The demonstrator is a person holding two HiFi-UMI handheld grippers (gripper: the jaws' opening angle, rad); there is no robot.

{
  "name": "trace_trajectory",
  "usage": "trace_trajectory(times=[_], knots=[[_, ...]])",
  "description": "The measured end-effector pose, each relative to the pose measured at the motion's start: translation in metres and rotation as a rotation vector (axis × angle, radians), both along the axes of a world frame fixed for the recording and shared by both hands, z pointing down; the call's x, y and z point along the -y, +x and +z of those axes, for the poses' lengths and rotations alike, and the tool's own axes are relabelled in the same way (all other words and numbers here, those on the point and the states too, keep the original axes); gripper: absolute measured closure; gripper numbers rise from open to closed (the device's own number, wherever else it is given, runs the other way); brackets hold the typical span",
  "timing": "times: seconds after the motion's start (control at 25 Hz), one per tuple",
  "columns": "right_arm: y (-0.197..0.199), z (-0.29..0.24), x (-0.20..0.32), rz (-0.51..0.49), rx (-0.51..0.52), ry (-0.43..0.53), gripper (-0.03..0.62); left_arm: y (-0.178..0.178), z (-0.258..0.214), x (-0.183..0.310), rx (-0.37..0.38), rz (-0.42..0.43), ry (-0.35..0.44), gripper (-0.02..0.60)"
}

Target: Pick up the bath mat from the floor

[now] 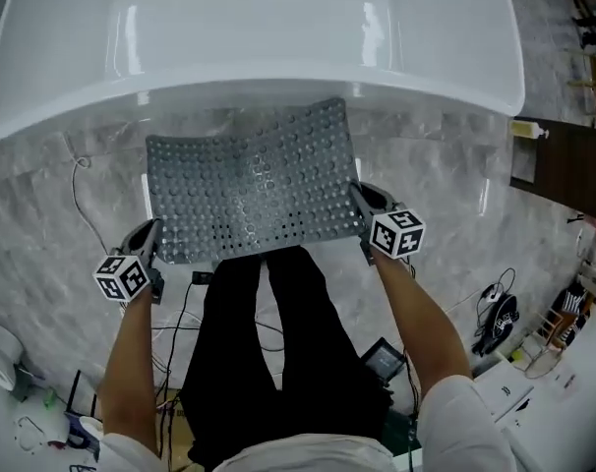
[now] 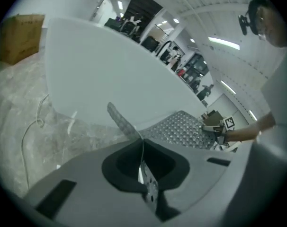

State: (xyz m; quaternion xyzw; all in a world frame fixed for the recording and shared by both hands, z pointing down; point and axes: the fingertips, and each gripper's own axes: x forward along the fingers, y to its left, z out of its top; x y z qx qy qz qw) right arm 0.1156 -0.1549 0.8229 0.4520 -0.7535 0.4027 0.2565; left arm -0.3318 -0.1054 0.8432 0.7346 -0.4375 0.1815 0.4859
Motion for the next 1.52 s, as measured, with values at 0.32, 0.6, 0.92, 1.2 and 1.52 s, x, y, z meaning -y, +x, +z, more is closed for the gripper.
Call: trace_trajectory(times=[0.32, 0.6, 0.92, 1.2, 1.52], knots=[[-0.006, -0.305, 0.011, 0.066, 0.142, 0.263, 0.553, 0.002, -0.308, 0.038, -0.079, 0.114, 0.281, 0.569], [-0.033, -0.57, 0.013, 0.019, 0.166, 0.626, 0.553, -0.004, -0.568, 0.064, -0.07, 0.141, 0.641, 0.569], [-0.036, -0.759, -0.013, -0.015, 0.121, 0.975, 0.553, 0.037, -0.78, 0.047, 0.092, 0.195, 1.067, 0.569], [-0.018, -0.821, -0.075, -0.02, 0.148, 1.144, 0.553, 0.078, -0.85, -0.013, 0.118, 0.11, 1.232, 0.568], [0.04, -0.79, -0.169, -0.057, 0.187, 1.129, 0.552, 0.139, -0.831, -0.124, 0.156, 0.111, 1.21, 0.568]])
